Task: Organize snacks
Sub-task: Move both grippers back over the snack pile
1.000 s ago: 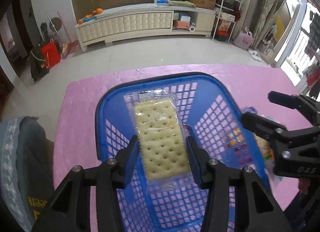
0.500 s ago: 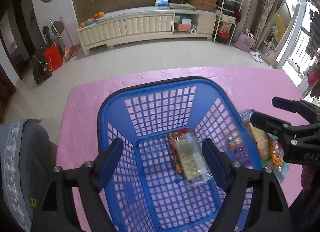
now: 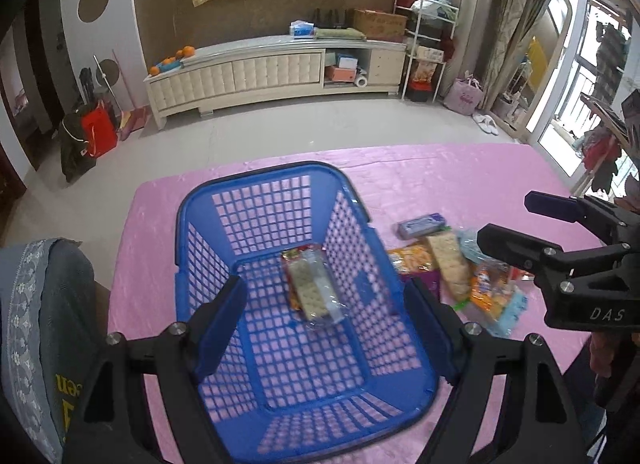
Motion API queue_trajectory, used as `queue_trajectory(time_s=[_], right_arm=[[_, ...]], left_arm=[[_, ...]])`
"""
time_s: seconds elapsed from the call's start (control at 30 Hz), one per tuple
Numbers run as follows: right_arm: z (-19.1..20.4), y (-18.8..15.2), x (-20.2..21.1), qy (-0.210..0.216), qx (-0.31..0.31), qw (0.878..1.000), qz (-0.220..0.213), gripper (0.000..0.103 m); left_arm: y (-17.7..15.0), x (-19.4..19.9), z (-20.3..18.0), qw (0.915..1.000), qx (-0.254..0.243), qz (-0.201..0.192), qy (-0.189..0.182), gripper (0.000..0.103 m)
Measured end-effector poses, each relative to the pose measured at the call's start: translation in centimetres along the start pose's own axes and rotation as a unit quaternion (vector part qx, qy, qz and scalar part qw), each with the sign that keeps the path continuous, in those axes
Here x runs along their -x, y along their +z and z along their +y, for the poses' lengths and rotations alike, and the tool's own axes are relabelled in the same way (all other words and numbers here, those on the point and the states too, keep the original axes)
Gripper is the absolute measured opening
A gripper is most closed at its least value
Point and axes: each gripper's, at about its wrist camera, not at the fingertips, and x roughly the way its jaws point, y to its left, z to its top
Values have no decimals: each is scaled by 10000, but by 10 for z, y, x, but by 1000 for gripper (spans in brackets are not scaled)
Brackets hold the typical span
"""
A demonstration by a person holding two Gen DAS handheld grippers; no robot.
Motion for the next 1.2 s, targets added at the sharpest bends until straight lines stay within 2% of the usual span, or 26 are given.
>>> queue_trajectory(time_s=[0.27,0.5,0.77,1.2], right_arm=[[-23,-17,29,-35,-68,10000,-22,93],[-51,-30,51,-171,-113,9998,-75,93],[-95,-47,60,-312,-344,9989,-41,93],[-158,-85,39,-327,-459,9979,306,93]], left_arm=[[-8,19,-36,9998,-147,-107,-98,79],[-8,17,-75,9989,-373,-119,-250,79],[-9,-2,-117,9973,-611,19,-400,79],[-25,-52,-170,9924,-913,461,-687,79]])
